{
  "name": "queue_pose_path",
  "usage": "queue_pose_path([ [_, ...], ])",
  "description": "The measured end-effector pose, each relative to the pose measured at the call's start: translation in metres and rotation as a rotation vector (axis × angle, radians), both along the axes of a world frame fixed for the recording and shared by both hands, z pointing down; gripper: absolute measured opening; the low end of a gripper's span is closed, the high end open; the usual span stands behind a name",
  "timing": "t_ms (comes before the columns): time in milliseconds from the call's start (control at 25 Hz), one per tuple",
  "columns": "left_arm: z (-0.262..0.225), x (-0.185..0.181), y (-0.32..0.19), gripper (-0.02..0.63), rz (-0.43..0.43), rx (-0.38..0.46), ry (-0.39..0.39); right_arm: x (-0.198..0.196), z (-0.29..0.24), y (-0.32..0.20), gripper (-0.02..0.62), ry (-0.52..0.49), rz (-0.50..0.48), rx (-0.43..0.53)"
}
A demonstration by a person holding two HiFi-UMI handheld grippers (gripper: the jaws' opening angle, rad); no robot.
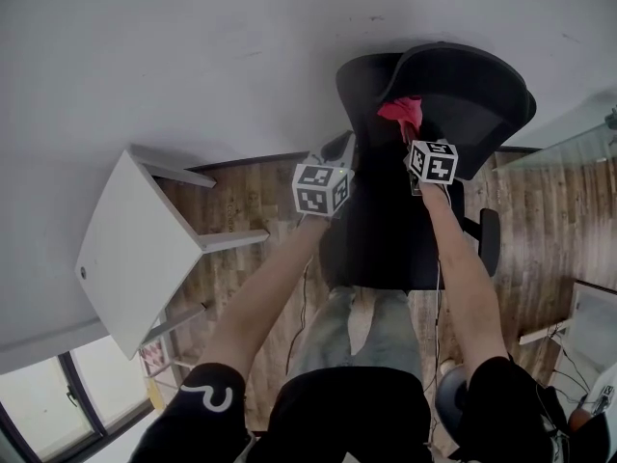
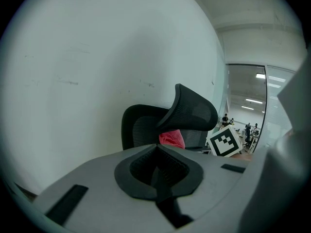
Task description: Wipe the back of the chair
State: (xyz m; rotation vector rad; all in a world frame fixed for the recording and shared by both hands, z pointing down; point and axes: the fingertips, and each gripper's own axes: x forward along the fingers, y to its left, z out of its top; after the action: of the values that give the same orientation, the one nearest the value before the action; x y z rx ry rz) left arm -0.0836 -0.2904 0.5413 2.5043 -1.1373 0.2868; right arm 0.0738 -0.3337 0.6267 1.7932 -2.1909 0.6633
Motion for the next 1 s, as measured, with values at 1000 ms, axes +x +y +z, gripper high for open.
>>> queue_pose_path([
  [1000, -0.024, 0.153, 0.028, 0.025, 0.086, 0.038, 0.012, 0.173, -0.016, 0.04, 0.084, 0.011, 0.097, -0.011],
])
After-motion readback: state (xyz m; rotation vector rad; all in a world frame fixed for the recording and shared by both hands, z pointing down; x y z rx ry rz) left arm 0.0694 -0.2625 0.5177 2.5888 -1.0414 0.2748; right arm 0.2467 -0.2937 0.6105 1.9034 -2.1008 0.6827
